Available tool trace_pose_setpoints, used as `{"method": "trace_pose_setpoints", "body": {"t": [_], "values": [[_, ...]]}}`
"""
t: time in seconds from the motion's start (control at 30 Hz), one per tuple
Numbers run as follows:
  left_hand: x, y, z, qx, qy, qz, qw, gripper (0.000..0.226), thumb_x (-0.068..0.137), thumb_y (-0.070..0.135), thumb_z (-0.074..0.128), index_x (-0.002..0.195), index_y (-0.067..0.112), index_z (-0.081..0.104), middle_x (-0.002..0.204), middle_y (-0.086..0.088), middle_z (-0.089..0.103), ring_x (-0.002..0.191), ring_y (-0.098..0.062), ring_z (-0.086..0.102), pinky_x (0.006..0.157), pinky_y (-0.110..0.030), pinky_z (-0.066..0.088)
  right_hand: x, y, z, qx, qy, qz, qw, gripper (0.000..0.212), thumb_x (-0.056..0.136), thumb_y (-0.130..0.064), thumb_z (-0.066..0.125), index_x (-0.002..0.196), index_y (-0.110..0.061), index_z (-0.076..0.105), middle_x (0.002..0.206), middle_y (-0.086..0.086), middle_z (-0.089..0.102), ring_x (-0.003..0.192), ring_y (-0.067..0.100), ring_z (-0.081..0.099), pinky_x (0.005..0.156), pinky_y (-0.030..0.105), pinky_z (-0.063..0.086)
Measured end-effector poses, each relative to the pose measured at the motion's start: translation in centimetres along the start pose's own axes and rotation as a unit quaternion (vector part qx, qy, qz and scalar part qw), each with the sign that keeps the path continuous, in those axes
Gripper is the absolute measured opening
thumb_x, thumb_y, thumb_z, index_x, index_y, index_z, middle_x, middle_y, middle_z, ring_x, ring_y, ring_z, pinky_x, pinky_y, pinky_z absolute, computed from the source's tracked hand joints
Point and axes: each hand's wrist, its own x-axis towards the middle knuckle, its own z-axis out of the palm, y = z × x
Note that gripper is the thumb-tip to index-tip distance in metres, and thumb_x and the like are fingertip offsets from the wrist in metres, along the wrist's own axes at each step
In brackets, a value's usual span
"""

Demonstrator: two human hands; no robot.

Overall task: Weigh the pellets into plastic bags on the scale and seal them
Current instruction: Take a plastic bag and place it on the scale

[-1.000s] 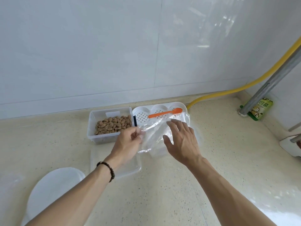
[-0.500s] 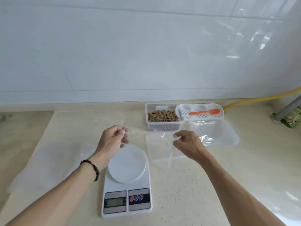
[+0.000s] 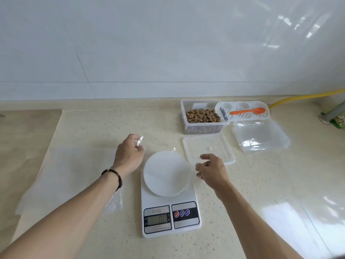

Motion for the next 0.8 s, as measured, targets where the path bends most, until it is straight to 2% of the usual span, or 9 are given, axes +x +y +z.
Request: {"method": "trace_pose_setpoints", "body": {"t": [0.1, 0.17, 0.2, 0.27, 0.33, 0.47, 0.57, 0.67, 0.8], "values": [[-0.5, -0.6, 0.2, 0.055, 0.006, 0.022, 0.998, 0.042, 0.092, 0.021, 0.054, 0.133, 0.016, 0.045, 0.120, -0.004, 0.054, 0.107, -0.021, 0.054, 0.086, -0.029, 0.041, -0.2, -0.1, -0.2, -0.019, 0.011, -0.013, 1.000, 0.042, 0.094, -0.017, 0.059, 0.134, -0.011, 0.049, 0.086, 0.003, 0.067, 0.076, 0.015, 0.067, 0.071, 0.030, 0.053], [-1.6, -0.7, 0.0, 0.122, 0.032, 0.059, 0.990, 0.049, 0.092, 0.024, 0.057, 0.137, 0.014, 0.041, 0.131, -0.008, 0.047, 0.120, -0.025, 0.046, 0.090, -0.035, 0.043, -0.8, -0.2, -0.4, -0.042, 0.019, -0.025, 0.999, 0.045, 0.097, -0.023, 0.056, 0.138, -0.011, 0.045, 0.091, -0.002, 0.065, 0.082, 0.013, 0.063, 0.067, 0.025, 0.047], [-2.4, -0.6, -0.1, 0.153, 0.051, 0.085, 0.983, 0.050, 0.091, 0.025, 0.057, 0.137, 0.013, 0.042, 0.133, -0.010, 0.045, 0.123, -0.028, 0.043, 0.090, -0.039, 0.044, -1.3, -0.2, -0.5, -0.060, 0.024, -0.033, 0.997, 0.045, 0.098, -0.026, 0.053, 0.139, -0.011, 0.043, 0.099, 0.000, 0.065, 0.087, 0.014, 0.062, 0.069, 0.025, 0.045], [-4.5, -0.7, -0.4, 0.191, 0.082, 0.150, 0.967, 0.049, 0.090, 0.026, 0.059, 0.134, 0.010, 0.045, 0.132, -0.012, 0.047, 0.122, -0.031, 0.042, 0.088, -0.042, 0.047, -2.3, 0.5, -0.6, -0.113, 0.051, -0.070, 0.990, 0.045, 0.100, -0.030, 0.049, 0.140, -0.011, 0.042, 0.123, 0.008, 0.061, 0.105, 0.021, 0.059, 0.083, 0.031, 0.046], [-6.9, -1.5, -0.3, 0.209, 0.095, 0.213, 0.950, 0.047, 0.089, 0.029, 0.058, 0.130, 0.007, 0.049, 0.129, -0.013, 0.049, 0.120, -0.031, 0.045, 0.088, -0.042, 0.048, -3.6, 1.6, -0.6, -0.158, 0.087, -0.126, 0.976, 0.043, 0.100, -0.031, 0.047, 0.138, -0.011, 0.043, 0.132, 0.012, 0.055, 0.114, 0.026, 0.056, 0.090, 0.037, 0.045], [-12.2, -5.1, 1.2, 0.237, 0.072, 0.271, 0.930, 0.046, 0.093, 0.038, 0.045, 0.126, 0.007, 0.051, 0.132, -0.012, 0.048, 0.126, -0.028, 0.042, 0.097, -0.044, 0.046, -6.4, 4.8, 0.1, -0.196, 0.120, -0.205, 0.952, 0.039, 0.100, -0.030, 0.046, 0.135, -0.011, 0.047, 0.127, 0.010, 0.055, 0.109, 0.027, 0.056, 0.083, 0.033, 0.042], [-14.8, -7.8, 2.6, 0.265, 0.042, 0.285, 0.920, 0.056, 0.094, 0.043, 0.037, 0.134, 0.005, 0.046, 0.139, -0.011, 0.046, 0.136, -0.028, 0.036, 0.109, -0.043, 0.036, -8.6, 7.7, 0.9, -0.228, 0.125, -0.252, 0.932, 0.040, 0.100, -0.032, 0.043, 0.131, -0.010, 0.049, 0.121, 0.011, 0.058, 0.102, 0.028, 0.055, 0.081, 0.038, 0.046], [-16.2, -10.0, 3.6, 0.306, 0.015, 0.285, 0.908, 0.069, 0.095, 0.051, 0.032, 0.143, 0.002, 0.037, 0.150, -0.013, 0.037, 0.145, -0.027, 0.025, 0.117, -0.043, 0.022, -10.2, 10.2, 1.7, -0.284, 0.102, -0.284, 0.910, 0.047, 0.097, -0.043, 0.031, 0.131, -0.014, 0.047, 0.120, 0.009, 0.058, 0.100, 0.026, 0.056, 0.080, 0.042, 0.050], [-16.4, -11.3, 4.2, 0.315, 0.000, 0.265, 0.911, 0.082, 0.093, 0.065, 0.020, 0.150, 0.005, 0.025, 0.158, -0.011, 0.024, 0.148, -0.023, 0.012, 0.119, -0.047, 0.016, -11.6, 11.8, 2.5, -0.349, 0.061, -0.316, 0.880, 0.045, 0.097, -0.043, 0.029, 0.135, -0.022, 0.040, 0.127, 0.006, 0.054, 0.105, 0.025, 0.054, 0.083, 0.041, 0.047]]}}
